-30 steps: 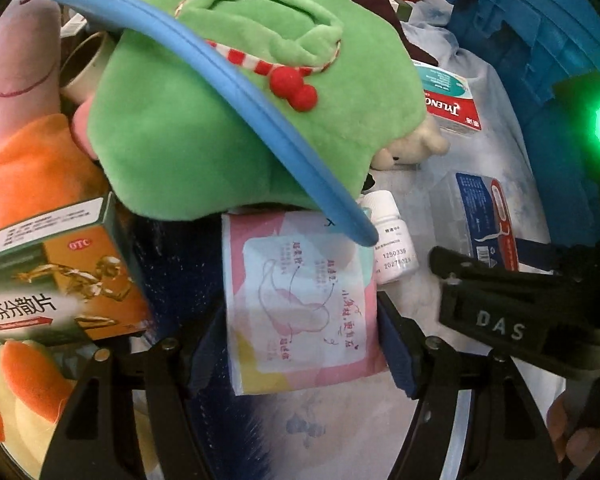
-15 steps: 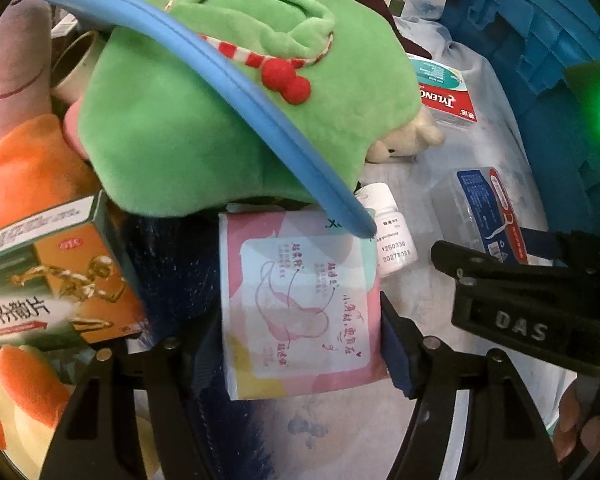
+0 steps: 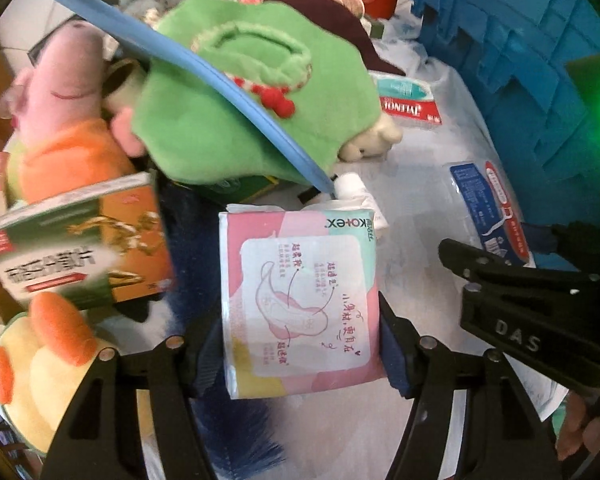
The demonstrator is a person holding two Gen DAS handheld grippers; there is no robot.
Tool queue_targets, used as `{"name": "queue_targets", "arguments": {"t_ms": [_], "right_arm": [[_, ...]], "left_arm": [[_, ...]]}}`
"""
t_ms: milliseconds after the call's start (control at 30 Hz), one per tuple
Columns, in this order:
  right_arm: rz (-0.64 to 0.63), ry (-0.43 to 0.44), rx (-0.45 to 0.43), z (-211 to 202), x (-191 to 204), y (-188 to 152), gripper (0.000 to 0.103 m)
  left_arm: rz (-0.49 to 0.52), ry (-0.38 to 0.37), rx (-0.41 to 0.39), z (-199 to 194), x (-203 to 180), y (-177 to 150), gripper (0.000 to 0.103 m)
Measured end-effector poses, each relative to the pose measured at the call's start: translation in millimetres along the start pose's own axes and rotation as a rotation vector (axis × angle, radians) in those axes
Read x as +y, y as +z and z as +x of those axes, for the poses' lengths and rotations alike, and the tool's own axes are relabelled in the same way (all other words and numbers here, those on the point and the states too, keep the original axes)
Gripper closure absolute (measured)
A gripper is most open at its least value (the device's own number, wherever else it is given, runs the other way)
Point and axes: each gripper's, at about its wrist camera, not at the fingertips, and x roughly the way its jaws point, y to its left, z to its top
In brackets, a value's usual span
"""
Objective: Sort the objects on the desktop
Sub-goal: 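Lift the pad pack with the left tool while the right tool lifts the floss-pick box, then open both tools over the blue crate, dropping the pad pack and floss box inside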
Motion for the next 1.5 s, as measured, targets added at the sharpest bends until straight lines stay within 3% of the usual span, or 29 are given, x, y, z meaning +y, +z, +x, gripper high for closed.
{"name": "queue_targets", "arguments": {"t_ms": [267, 433, 900, 1200, 1500], "right_arm": [[-0.057, -0.033, -0.148, -63.1, 14.6, -2.9, 0.044], [-0.081, -0.068, -0.232, -86.7, 17.0, 22.5, 0.044], [-0.049, -0.17, -0.462, -207.7, 26.2, 37.8, 0.044], [0.046, -0.284, -0.551, -273.2, -23.2, 37.5, 0.044], [0.17, -0.416, -0.591, -321.7, -139.4, 48.0, 0.044]], "left_arm": [[0.001, 0.043, -0.115, -46.4, 10.4, 8.1, 0.038], [-0.001, 0.058, -0.193, -79.8, 19.9, 21.3, 0.038], [0.1, 0.043, -0.433, -167.4, -4.2, 60.5, 0.038], [0.187, -0.003, -0.524, -212.9, -63.3, 91.1, 0.038], [0.268, -0.058, -0.559, -247.3, -167.7, 143.4, 0.038]]}}
